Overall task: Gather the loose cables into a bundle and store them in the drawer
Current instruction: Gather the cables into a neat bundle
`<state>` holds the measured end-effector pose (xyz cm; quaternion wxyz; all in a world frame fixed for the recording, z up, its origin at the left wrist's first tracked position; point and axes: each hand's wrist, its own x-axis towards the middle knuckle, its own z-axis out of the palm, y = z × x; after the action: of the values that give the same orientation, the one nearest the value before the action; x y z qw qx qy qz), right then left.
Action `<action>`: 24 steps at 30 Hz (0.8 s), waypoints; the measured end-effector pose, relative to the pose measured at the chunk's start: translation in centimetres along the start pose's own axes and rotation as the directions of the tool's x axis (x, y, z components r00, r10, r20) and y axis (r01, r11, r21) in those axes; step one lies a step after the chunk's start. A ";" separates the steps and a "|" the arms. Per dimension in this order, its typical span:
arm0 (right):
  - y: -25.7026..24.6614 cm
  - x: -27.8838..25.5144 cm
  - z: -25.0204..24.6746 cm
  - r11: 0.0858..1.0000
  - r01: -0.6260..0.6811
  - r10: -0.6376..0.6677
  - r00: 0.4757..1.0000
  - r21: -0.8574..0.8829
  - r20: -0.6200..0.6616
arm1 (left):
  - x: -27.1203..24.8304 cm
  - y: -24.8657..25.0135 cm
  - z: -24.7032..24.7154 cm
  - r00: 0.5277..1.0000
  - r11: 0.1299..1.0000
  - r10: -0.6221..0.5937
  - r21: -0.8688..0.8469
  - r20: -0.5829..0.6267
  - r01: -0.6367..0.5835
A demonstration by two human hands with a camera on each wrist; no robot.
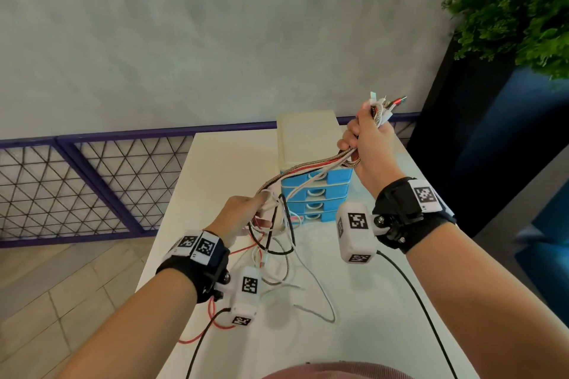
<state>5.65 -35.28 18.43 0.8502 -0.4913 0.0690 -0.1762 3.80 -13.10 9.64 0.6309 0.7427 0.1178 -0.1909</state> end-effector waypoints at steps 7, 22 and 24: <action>-0.5 0.9 -0.2 0.999 0.041 -0.042 0.997 -0.026 -0.065 | 0.6 -0.1 -1.2 0.995 0.999 0.014 0.045 -0.097 -0.010; -0.3 0.2 0.4 0.997 0.038 -0.045 0.993 -0.065 -0.111 | 0.7 -0.9 -1.6 0.532 0.251 0.807 0.667 0.256 -0.702; -0.3 0.0 0.5 0.997 0.042 -0.048 0.995 -0.066 -0.093 | 1.1 -0.9 -1.6 0.671 0.556 0.740 0.518 0.048 -0.650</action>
<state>5.75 -35.07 18.93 0.8258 -0.5107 0.1035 -0.2158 4.60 -11.45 8.61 0.4292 0.8764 -0.1838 0.1176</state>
